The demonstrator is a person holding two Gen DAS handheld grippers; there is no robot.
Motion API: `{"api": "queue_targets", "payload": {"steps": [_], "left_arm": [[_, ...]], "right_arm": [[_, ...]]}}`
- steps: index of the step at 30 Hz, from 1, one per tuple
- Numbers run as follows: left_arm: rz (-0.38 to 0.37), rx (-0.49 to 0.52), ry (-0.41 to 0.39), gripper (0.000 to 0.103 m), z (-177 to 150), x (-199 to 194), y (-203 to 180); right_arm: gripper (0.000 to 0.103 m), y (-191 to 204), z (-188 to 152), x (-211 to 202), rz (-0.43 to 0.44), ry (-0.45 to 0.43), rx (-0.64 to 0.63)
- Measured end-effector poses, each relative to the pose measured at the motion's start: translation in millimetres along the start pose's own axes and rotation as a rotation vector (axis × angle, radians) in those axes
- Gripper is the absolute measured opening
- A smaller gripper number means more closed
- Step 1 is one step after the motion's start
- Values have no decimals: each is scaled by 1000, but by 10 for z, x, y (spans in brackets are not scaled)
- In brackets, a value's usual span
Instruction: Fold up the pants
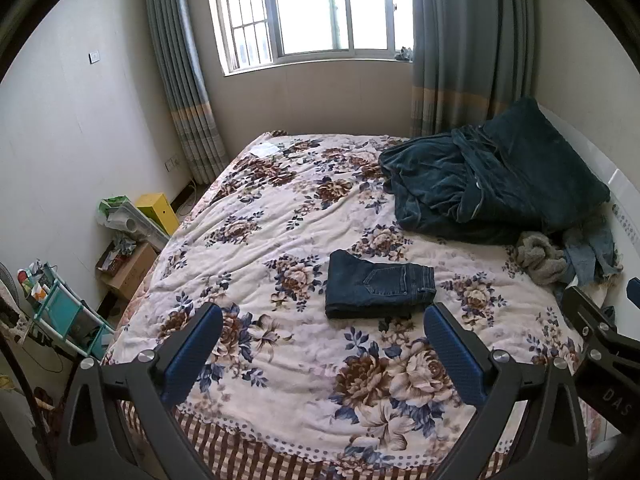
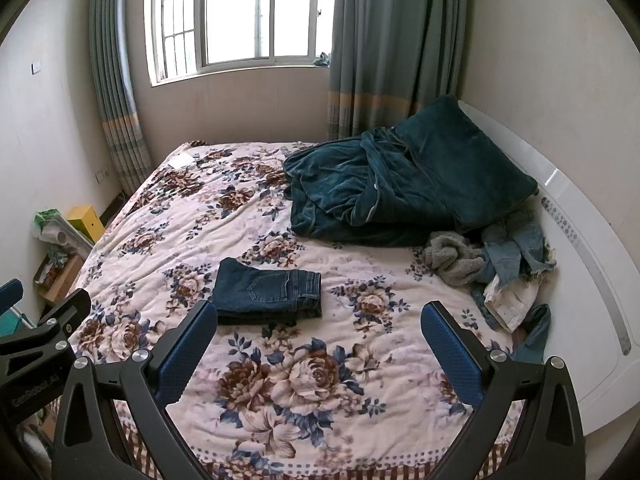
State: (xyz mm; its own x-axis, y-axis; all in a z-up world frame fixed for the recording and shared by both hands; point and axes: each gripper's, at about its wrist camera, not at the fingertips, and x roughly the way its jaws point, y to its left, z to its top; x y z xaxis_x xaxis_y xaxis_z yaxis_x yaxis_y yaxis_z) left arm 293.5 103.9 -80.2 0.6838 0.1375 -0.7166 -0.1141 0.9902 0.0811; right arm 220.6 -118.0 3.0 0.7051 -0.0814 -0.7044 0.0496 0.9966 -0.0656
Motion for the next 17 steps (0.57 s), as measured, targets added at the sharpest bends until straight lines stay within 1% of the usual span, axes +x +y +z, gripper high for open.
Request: {"api": "queue_targets", "payload": {"steps": [9,17], "left_arm": [[22,-4,-10,103,-1,-23,-38],[20,-14,-31,103,21,-56,1]], "right_arm": [[103,12,4,11,2,2,1],[103,24,5,15,3,1,2]]}}
